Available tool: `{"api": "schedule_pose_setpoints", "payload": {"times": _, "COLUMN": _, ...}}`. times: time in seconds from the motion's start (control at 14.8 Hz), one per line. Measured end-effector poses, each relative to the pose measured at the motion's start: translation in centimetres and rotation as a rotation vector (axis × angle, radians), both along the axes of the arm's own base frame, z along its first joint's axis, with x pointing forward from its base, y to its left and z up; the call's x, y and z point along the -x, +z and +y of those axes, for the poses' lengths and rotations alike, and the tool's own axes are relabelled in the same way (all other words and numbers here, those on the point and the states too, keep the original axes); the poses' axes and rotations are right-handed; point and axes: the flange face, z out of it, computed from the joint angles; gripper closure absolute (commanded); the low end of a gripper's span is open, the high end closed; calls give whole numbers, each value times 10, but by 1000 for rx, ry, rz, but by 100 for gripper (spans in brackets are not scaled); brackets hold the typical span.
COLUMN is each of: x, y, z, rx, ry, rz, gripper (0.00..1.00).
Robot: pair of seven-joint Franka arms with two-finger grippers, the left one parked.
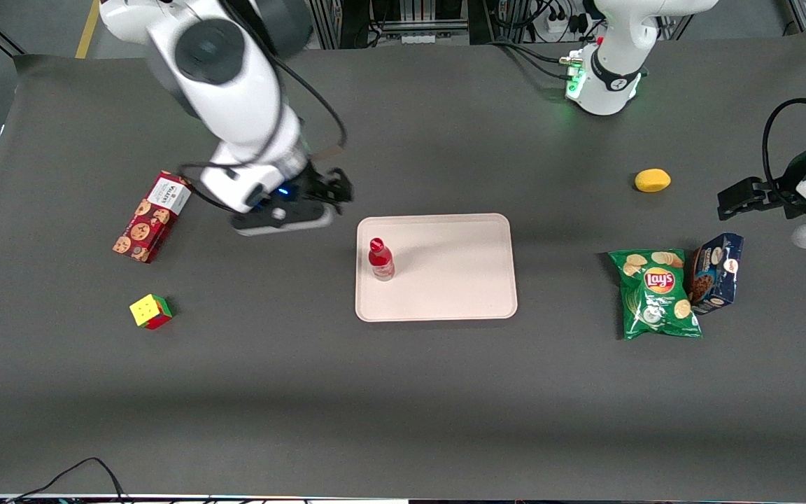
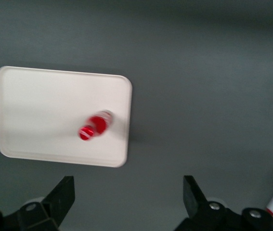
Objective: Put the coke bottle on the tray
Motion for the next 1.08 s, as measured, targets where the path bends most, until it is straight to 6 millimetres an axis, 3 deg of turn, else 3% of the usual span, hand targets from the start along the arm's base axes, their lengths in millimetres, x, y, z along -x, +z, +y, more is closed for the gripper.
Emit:
{"api": "schedule_pose_setpoints", "payload": {"times": 0.2, "x": -7, "y": 32, "z": -70, "rx": 47, "ry": -59, "rz": 15, "gripper": 0}}
{"api": "schedule_pose_setpoints", "payload": {"times": 0.47, "x": -22, "y": 35, "z": -150, "rx": 56, "ry": -154, "rz": 48, "gripper": 0}}
{"api": "schedule_pose_setpoints", "payload": {"times": 0.67, "x": -15, "y": 35, "z": -216, "rx": 23, "ry": -242, "rz": 83, "gripper": 0}}
{"api": "schedule_pose_setpoints", "payload": {"times": 1.08, "x": -1, "y": 58, "z": -333, "rx": 10, "ry": -394, "rz": 52, "gripper": 0}}
